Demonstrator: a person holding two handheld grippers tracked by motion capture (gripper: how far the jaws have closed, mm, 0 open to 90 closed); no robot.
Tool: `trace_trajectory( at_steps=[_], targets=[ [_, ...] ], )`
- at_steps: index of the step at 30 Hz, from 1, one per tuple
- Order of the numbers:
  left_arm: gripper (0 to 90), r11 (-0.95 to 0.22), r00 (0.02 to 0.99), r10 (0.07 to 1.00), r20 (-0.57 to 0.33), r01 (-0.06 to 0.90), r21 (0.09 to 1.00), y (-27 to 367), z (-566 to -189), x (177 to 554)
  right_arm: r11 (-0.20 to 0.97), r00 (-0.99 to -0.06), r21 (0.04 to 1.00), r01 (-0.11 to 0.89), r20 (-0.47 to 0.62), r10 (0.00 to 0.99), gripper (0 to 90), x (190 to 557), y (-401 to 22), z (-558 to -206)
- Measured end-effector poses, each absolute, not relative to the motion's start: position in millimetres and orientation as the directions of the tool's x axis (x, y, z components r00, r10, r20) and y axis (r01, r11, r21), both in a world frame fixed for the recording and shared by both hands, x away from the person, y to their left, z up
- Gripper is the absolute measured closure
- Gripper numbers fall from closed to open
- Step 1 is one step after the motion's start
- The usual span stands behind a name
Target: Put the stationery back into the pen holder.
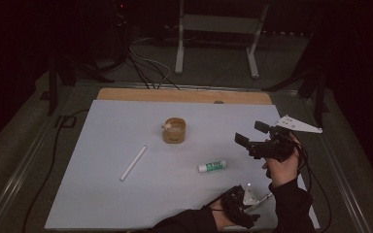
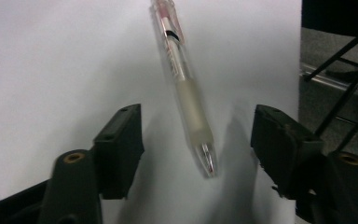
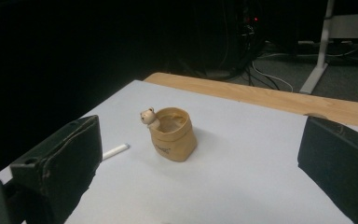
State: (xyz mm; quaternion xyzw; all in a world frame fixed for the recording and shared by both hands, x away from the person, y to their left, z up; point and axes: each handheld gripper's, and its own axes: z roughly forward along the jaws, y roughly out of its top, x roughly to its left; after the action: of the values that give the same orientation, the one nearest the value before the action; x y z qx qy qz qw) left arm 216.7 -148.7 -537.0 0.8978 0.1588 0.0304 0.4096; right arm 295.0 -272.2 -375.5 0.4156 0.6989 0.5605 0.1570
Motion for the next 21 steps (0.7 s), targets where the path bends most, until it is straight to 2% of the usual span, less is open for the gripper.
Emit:
trace_trajectory(
  at_steps=[10,16,21],
  targets=[
    [59.9,-0.648,0.954,0.300,-0.027,0.224,0.728,-164.5,-533.7,213.9,0.026,-0.606,0.914,0.406,0.248,0.756,0.0,295.5,-272.2,-375.7],
    [74.9,-0.650,0.946,0.323,-0.043,0.255,0.716,-165.6,-532.0,220.7,0.029,-0.605,0.912,0.410,0.248,0.756,0.0,296.0,-271.6,-376.3],
    [80.8,-0.650,0.940,0.330,-0.080,0.288,0.704,-165.7,-530.7,225.7,0.028,-0.607,0.911,0.410,0.250,0.754,0.0,296.2,-271.1,-376.3]
  ],
)
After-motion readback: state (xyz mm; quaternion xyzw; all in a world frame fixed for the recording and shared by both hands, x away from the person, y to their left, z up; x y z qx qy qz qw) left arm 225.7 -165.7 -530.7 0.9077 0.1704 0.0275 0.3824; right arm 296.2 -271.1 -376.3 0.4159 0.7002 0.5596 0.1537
